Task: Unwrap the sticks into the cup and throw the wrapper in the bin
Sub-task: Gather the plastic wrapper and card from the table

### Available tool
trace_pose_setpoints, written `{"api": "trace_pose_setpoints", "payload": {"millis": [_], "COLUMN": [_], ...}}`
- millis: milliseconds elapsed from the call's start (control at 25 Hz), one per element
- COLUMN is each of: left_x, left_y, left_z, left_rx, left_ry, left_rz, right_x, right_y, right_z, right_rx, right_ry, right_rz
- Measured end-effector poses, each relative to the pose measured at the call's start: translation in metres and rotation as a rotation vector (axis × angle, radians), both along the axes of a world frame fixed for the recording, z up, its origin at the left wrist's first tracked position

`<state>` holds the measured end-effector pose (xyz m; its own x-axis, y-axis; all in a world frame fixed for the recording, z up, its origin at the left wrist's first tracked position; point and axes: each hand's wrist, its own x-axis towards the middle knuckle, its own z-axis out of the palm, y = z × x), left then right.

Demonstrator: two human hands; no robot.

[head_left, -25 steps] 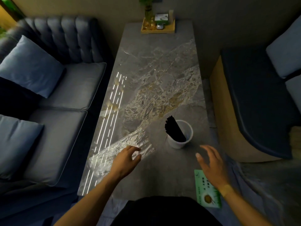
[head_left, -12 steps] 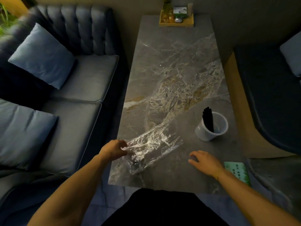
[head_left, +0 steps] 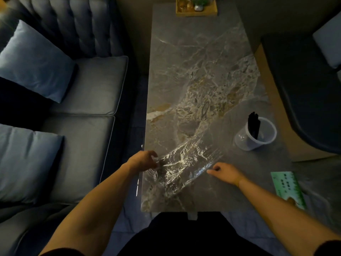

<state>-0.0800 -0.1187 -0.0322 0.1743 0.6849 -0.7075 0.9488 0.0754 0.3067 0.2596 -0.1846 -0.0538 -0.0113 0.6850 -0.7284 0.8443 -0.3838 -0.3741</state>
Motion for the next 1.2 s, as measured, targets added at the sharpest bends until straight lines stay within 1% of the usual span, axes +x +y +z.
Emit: {"api": "trace_pose_setpoints", "payload": {"millis": [120, 280, 400, 640, 720, 840, 1000, 1200], "left_x": [0.015, 0.025, 0.028, 0.033, 0.034, 0.036, 0.034, 0.034], "left_y": [0.001, -0.002, -0.005, -0.012, -0.013, -0.017, -0.025, -0.029], "left_z": [-0.004, -0.011, -0.016, -0.025, -0.028, -0.029, -0.028, -0.019], "left_rx": [0.008, 0.017, -0.016, -0.055, -0.062, -0.084, -0.105, -0.108], "left_ry": [-0.017, -0.005, -0.027, -0.075, -0.125, -0.238, -0.388, -0.546], "left_rz": [0.021, 0.042, 0.103, 0.155, 0.188, 0.295, 0.419, 0.476], "right_x": [-0.012, -0.022, -0.024, -0.029, -0.028, -0.028, -0.025, -0.022], "right_y": [0.005, 0.001, -0.003, 0.003, 0.007, 0.013, 0.023, 0.034], "right_z": [0.000, 0.005, 0.003, 0.003, 0.004, 0.009, 0.022, 0.046], "right_rx": [-0.036, -0.239, -0.283, -0.253, -0.246, -0.206, -0.081, 0.125], "right_ry": [0.098, 0.259, 0.337, 0.436, 0.475, 0.525, 0.563, 0.641], "right_rz": [-0.136, -0.448, -0.583, -0.710, -0.754, -0.803, -0.824, -0.809]}}
